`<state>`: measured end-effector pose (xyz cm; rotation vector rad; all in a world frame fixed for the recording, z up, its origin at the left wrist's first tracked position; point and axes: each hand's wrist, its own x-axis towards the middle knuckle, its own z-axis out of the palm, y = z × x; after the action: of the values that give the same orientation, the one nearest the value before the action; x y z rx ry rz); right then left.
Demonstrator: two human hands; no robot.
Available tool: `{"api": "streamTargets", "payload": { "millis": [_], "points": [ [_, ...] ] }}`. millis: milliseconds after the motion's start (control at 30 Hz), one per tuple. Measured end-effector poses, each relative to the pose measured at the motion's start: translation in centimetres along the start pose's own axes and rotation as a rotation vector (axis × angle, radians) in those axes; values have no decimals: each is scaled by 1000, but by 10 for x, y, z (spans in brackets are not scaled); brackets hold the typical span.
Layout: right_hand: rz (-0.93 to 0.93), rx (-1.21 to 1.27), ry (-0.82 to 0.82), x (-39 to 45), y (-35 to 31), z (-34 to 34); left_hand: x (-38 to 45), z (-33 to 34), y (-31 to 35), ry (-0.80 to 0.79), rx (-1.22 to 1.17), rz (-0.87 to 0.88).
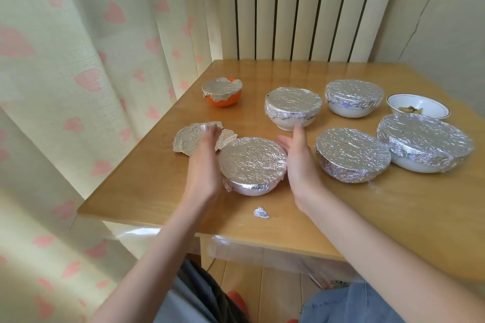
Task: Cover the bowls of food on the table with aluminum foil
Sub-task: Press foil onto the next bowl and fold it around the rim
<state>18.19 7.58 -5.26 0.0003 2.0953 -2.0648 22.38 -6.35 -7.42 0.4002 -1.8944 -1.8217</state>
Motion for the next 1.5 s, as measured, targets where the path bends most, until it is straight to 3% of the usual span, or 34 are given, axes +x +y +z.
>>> {"api": "streamTargets", "payload": {
  "millis": [100,233,333,567,833,933,1067,1233,1400,1500],
  "points": [
    [-181,27,256,-21,2,8,16,-8,9,-129,0,83],
    [-210,50,335,-30,8,35,27,3,18,-403,40,42],
    [-210,92,381,-29,12,44,27,9,19,-476,27,-40],
    [-203,182,440,-24,13,45,24,14,14,-404,-26,-97],
    [-150,118,231,-14,6,35,11,14,2,-9,51,-21],
    [-151,66,155,-15,4,34,4,14,4,49,62,-16],
    [-204,-2,142,-13,4,26,0,13,6,25,28,-17],
    [-145,97,313,-10,2,19,11,-9,11,-128,28,39],
    [-147,34,286,-12,1,33,15,-3,18,-290,54,56],
    [-153,-15,302,-12,5,38,14,3,9,-263,50,53]
  ]
}}
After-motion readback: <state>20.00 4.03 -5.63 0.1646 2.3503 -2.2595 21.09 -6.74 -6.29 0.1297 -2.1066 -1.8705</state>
